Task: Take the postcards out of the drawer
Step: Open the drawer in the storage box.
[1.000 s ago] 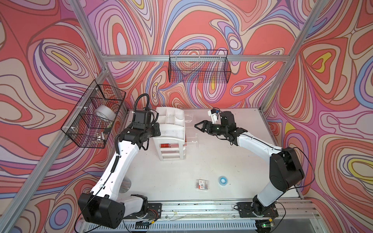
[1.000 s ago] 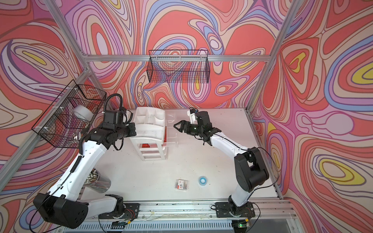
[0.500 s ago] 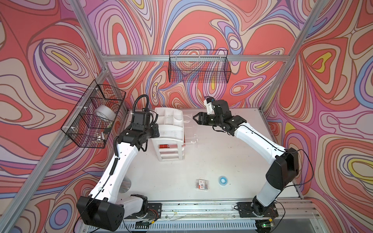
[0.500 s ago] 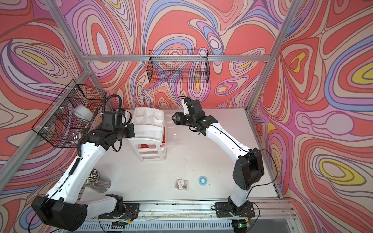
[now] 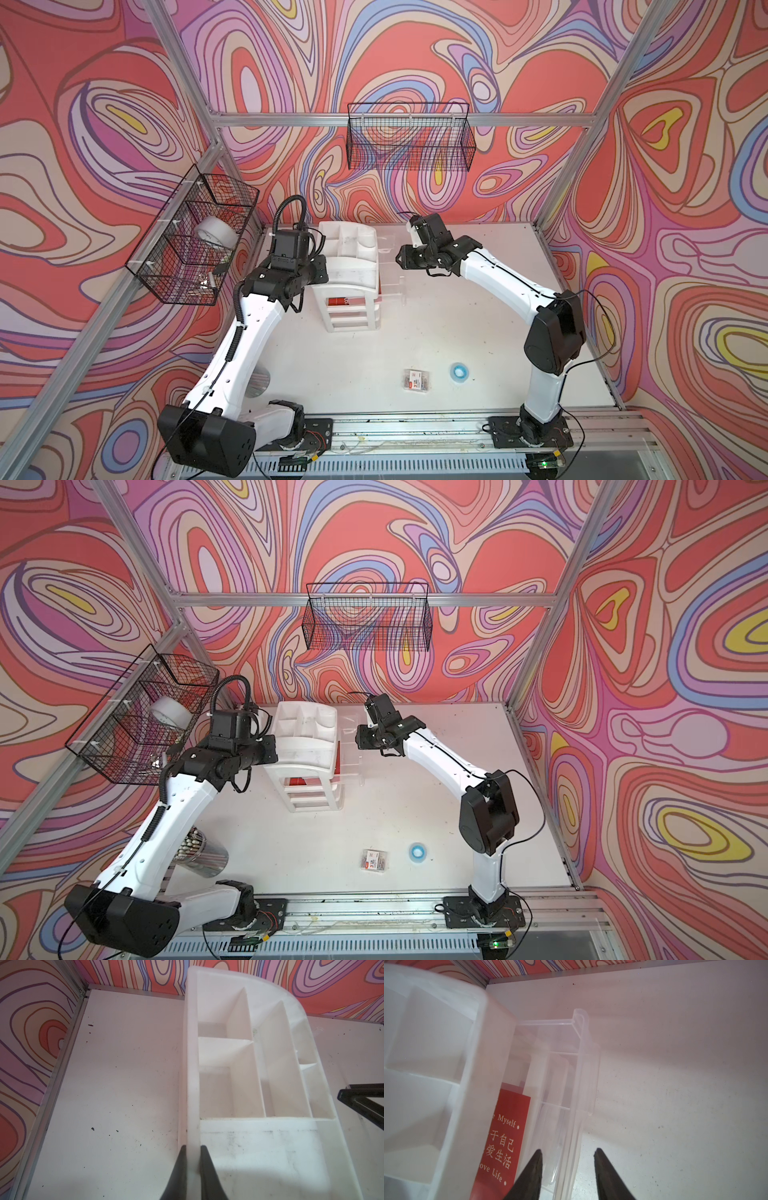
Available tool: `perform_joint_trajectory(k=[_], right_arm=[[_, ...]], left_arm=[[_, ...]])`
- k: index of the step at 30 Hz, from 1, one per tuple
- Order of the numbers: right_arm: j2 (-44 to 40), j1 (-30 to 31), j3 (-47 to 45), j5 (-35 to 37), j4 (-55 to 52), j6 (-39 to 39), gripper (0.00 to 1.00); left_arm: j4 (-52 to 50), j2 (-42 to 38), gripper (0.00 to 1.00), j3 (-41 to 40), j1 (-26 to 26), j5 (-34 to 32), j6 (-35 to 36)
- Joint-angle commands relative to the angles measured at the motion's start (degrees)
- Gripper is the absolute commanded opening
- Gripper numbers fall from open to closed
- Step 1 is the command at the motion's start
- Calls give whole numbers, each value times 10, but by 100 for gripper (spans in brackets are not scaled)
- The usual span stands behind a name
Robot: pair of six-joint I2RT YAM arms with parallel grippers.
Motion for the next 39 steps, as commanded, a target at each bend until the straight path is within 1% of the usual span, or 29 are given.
perform_joint_trajectory(k=[1,8,11,13,15,21,22,27,31,39], right_arm=[[14,12,29,22,-25,-3,40],[44,32,73,63,-63,15,35],[58,39,90,79,-74,20,31],[67,41,101,86,-83,23,27],[75,46,112,96,-95,25,26],[90,57,141,123,-125,27,19],[91,58,147,125,-129,27,16],[105,61,191,131,-166,24,13],[117,61,218,139,-192,18,12],[122,60,222,155,-201,6,8]], left_arm=[[16,-14,0,-5,2,4,17],[17,-17,0,-8,1,16,8],[14,-15,0,-8,1,14,5],[13,-13,0,-7,1,13,4],[12,-12,0,-7,2,14,4],[11,-13,0,-7,1,10,2],[11,-14,0,-8,1,10,1],[9,-13,0,-5,2,17,-2],[8,-17,0,-6,2,5,-3],[5,-22,0,-4,1,-9,-3]])
